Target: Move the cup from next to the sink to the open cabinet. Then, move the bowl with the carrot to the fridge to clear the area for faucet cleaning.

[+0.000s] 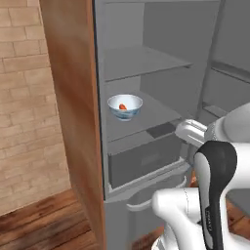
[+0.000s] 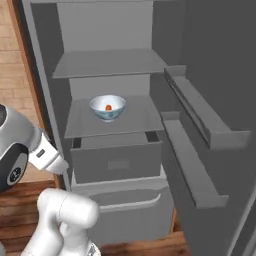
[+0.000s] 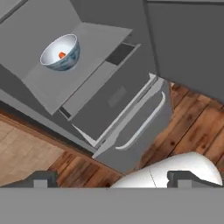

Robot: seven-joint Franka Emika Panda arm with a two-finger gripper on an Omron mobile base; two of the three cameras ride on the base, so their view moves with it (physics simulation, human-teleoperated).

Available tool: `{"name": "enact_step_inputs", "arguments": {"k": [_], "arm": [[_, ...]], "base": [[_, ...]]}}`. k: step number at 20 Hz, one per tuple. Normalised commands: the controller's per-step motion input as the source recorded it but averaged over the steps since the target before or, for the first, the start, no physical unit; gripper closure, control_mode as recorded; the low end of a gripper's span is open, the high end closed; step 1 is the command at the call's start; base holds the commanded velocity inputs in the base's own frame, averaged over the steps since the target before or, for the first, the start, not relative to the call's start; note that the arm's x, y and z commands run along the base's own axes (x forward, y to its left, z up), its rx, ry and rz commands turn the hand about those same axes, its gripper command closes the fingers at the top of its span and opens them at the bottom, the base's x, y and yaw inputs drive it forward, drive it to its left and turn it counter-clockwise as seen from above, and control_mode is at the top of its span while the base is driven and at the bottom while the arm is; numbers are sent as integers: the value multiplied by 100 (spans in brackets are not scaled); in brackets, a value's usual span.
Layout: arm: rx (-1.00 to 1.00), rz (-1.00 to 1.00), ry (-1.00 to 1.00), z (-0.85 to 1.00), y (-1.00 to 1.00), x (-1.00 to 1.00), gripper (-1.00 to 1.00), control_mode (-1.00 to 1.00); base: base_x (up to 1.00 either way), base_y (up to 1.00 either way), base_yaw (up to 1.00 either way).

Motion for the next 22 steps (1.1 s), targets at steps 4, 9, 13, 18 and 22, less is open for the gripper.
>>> {"name": "enact_step_inputs", "arguments": {"k": [4,9,13,18,22], "arm": [[0,0,0,0,0,0,-100,100],[0,0,0,0,0,0,-100,100],[0,0,0,0,0,0,-100,100],[0,0,0,0,0,0,-100,100],[0,0,0,0,0,0,-100,100]], "base": [[-71,24,-95],[-61,20,-97],[-62,14,-96],[-22,-59,-80],[4,-100,-64]]}}
